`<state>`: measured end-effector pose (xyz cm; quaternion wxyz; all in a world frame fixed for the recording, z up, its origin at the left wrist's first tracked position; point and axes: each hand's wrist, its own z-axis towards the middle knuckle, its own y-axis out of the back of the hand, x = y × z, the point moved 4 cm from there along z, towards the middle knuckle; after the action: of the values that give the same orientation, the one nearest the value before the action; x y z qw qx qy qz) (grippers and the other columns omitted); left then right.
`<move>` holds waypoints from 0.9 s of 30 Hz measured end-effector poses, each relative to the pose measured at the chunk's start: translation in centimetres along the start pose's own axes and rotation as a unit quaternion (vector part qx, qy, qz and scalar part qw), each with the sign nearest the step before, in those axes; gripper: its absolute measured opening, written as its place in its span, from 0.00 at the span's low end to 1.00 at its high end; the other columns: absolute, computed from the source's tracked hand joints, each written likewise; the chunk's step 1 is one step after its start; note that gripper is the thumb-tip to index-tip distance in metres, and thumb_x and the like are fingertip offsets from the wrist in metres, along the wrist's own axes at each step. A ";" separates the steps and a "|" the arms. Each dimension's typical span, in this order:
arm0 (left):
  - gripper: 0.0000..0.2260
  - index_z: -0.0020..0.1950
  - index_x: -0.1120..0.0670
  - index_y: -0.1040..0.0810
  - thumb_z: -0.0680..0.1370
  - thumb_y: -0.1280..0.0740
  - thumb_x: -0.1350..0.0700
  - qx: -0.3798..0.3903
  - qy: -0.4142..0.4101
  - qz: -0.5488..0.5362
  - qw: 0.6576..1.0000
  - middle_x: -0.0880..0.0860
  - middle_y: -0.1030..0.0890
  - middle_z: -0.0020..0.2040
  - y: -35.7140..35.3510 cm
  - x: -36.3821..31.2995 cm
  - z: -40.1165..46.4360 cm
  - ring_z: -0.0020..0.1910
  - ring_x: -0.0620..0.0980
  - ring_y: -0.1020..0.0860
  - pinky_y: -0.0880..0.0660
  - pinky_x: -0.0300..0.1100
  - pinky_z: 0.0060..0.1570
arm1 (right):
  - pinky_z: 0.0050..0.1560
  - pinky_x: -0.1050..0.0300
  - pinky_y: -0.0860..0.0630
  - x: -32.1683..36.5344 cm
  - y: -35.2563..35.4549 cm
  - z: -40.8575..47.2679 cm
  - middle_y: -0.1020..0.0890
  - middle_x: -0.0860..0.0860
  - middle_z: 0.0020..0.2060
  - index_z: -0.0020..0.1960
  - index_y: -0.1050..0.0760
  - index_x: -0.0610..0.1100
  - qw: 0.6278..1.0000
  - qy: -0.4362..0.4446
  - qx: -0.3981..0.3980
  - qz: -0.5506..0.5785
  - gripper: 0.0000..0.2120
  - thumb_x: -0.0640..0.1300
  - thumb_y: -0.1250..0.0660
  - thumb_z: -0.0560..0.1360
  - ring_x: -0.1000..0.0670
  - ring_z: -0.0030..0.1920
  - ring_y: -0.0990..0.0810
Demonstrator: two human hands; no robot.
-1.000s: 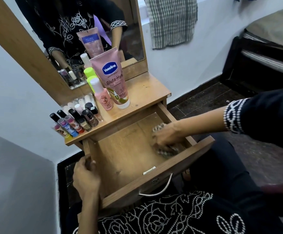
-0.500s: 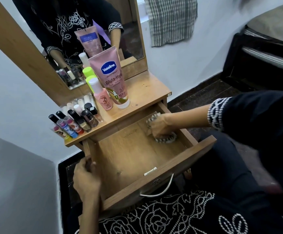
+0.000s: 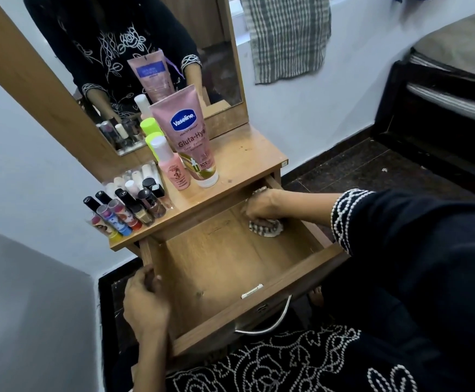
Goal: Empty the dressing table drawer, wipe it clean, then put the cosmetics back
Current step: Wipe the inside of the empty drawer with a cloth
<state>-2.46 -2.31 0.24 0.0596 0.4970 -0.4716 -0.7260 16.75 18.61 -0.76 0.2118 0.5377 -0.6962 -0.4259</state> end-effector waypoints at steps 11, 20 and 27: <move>0.12 0.61 0.57 0.23 0.78 0.38 0.63 0.016 0.038 -0.029 0.999 0.58 0.21 0.59 -0.3 0.3 0.0 0.60 0.59 0.24 0.29 0.56 0.58 | 0.44 0.61 0.34 5.4 -2.7 -4.7 0.25 0.47 0.55 0.61 0.22 0.48 0.971 0.093 -0.073 0.208 0.14 0.45 0.35 0.75 0.46 0.55 0.24; 0.10 0.58 0.58 0.22 0.79 0.39 0.60 0.026 0.066 -0.053 0.996 0.57 0.21 0.58 0.1 -0.5 -0.4 0.59 0.59 0.24 0.31 0.56 0.61 | 0.48 0.53 0.25 5.4 -0.9 2.2 0.36 0.42 0.68 0.67 0.30 0.39 0.914 -0.296 -0.173 0.215 0.20 0.50 0.45 0.81 0.42 0.57 0.23; 0.11 0.59 0.59 0.22 0.78 0.38 0.61 0.035 0.074 -0.054 0.995 0.58 0.23 0.60 0.0 -0.7 -0.5 0.61 0.59 0.26 0.31 0.56 0.62 | 0.33 0.56 0.31 1.4 -0.7 1.7 0.27 0.43 0.60 0.68 0.33 0.40 0.883 -0.381 -0.219 0.162 0.20 0.40 0.36 0.77 0.47 0.49 0.20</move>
<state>-1.72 -2.29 0.68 0.0381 0.5759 -0.4634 -0.6725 15.36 17.93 -2.47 0.1087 0.1536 -0.6894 -0.6995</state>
